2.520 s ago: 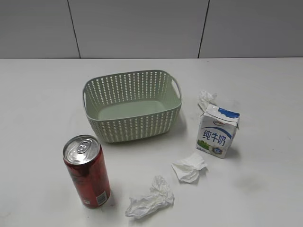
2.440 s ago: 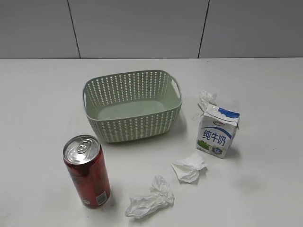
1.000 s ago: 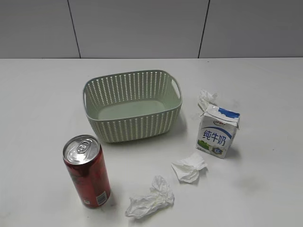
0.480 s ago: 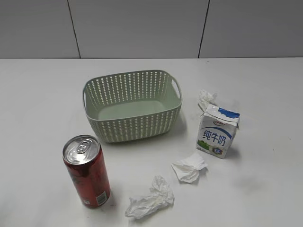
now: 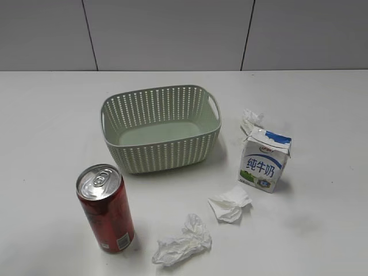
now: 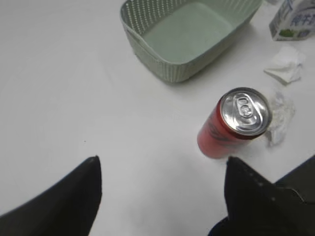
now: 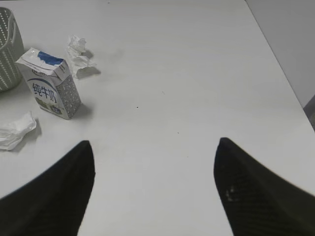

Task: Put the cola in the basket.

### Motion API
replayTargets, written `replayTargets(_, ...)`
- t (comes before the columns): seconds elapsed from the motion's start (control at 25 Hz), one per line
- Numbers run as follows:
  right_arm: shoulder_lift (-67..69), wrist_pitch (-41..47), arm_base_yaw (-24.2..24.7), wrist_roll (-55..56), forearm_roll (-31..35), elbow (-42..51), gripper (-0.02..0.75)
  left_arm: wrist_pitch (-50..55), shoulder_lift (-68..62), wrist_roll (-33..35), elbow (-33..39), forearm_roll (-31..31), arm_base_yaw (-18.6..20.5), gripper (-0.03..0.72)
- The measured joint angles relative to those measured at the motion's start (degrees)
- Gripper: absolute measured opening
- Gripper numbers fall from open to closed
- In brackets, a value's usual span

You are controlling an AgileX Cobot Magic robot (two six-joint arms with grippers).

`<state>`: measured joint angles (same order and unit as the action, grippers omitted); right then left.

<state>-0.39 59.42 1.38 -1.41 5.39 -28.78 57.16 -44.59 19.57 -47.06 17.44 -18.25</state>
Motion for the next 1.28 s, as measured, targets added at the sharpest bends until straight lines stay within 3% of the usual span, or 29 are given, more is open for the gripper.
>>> replayTargets(0.36,0.0,0.0,0.0,0.0,0.0,0.0,0.571,5.1,-16.15,1.46,-10.8,-0.95,-11.61,0.592)
replayTargets(0.68,0.0,0.0,0.0,0.0,0.0,0.0,0.571,5.56,-28.06,1.46,-12.96,-2.07,-21.95,0.592)
replayTargets(0.8,0.0,0.0,0.0,0.0,0.0,0.0,0.571,5.44,-32.85,1.06,-12.96,-2.84,-23.48,0.592)
replayTargets(1.28,0.0,0.0,0.0,0.02,0.0,0.0,0.571,-0.85,-43.79,0.2,-13.02,-5.06,-23.59,0.595)
